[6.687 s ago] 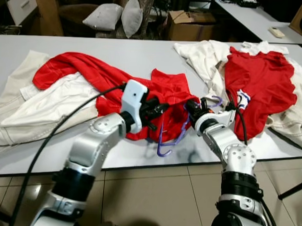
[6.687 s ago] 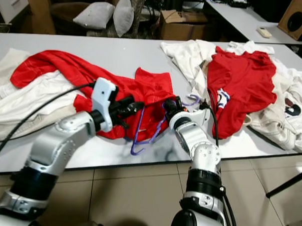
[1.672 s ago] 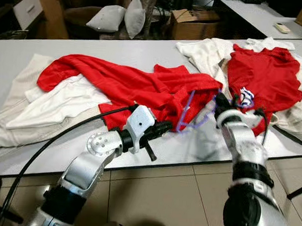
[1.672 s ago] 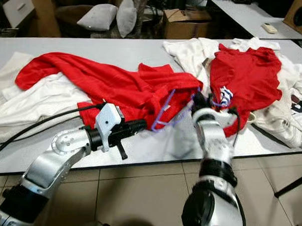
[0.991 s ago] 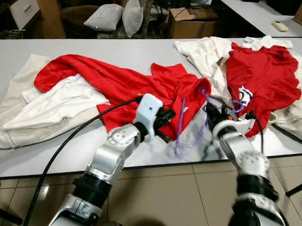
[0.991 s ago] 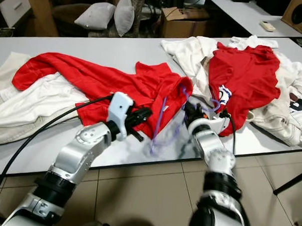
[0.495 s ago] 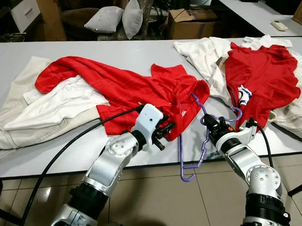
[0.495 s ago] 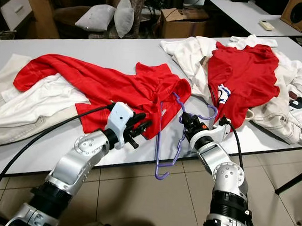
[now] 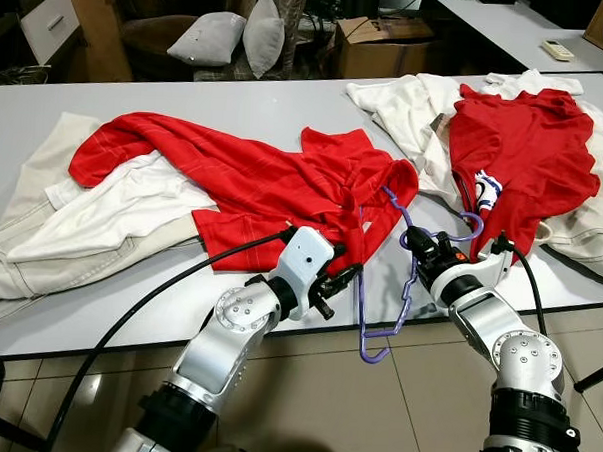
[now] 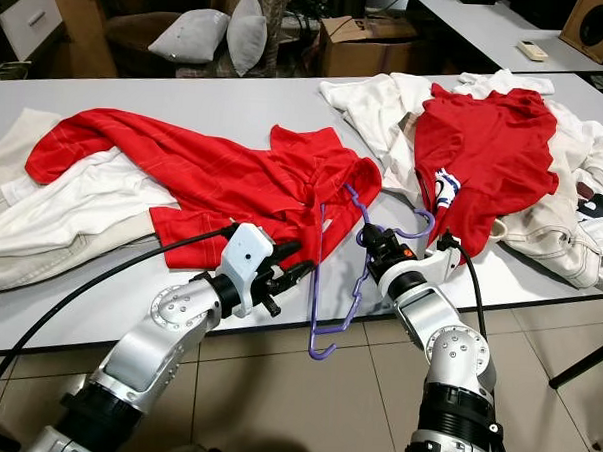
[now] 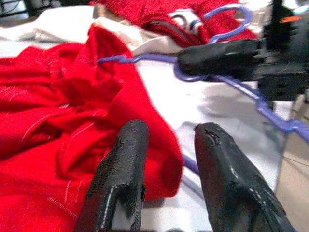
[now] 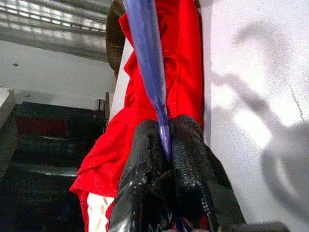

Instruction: Hang hanger

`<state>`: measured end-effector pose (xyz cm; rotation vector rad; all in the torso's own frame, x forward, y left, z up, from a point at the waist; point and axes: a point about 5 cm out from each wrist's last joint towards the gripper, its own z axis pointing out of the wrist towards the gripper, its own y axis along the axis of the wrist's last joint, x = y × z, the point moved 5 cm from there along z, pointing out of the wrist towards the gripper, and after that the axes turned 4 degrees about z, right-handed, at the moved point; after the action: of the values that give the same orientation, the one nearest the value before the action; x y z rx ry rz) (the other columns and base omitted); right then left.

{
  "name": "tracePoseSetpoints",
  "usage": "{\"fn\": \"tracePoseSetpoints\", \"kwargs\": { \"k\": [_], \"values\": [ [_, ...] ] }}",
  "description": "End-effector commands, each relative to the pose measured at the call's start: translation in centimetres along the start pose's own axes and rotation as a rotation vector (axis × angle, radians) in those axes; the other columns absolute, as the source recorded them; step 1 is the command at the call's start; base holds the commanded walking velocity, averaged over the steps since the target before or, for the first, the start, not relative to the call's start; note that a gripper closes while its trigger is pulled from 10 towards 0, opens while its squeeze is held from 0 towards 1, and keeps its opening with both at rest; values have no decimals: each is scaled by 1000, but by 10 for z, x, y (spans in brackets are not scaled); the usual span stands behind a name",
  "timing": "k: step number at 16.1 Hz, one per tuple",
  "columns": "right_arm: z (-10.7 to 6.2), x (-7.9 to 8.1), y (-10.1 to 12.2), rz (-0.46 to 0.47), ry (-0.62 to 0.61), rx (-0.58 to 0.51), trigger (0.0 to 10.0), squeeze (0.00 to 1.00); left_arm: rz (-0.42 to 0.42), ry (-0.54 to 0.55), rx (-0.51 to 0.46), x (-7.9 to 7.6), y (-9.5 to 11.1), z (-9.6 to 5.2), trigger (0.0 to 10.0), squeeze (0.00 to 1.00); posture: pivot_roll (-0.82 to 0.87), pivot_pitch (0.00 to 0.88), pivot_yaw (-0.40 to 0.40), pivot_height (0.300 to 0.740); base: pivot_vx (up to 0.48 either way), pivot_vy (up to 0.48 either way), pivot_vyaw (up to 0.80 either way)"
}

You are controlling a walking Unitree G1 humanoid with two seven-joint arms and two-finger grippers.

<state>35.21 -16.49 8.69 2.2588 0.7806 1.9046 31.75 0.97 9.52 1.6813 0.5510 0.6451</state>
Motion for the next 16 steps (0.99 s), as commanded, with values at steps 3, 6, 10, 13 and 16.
{"fn": "tracePoseSetpoints", "kwargs": {
  "k": [3, 6, 10, 13, 16],
  "values": [
    [0, 3, 2, 5, 7, -9, 10000, 0, -3, 5, 25, 2, -2, 5, 10000, 0, -93, 6, 46, 740, 0, 0, 0],
    [-1, 4, 5, 6, 8, -19, 10000, 0, -68, -20, 44, -4, -4, 13, 10000, 0, -101, 4, 51, 740, 0, 0, 0],
    [-1, 5, 7, 8, 9, -25, 10000, 0, -85, -31, 71, -6, -7, 18, 9255, 0, -104, 0, 54, 740, 0, 0, 0],
    [1, 6, 6, 11, 11, -25, 10000, 0, -40, 13, 116, 0, -14, 21, 6627, 0, -103, 0, 54, 740, 0, 0, 0],
    [2, 8, 6, 13, 16, -24, 10000, 0, 9, 114, 171, 17, -20, 21, 0, 0, -105, 0, 53, 740, 0, 0, 0]
  ]
}}
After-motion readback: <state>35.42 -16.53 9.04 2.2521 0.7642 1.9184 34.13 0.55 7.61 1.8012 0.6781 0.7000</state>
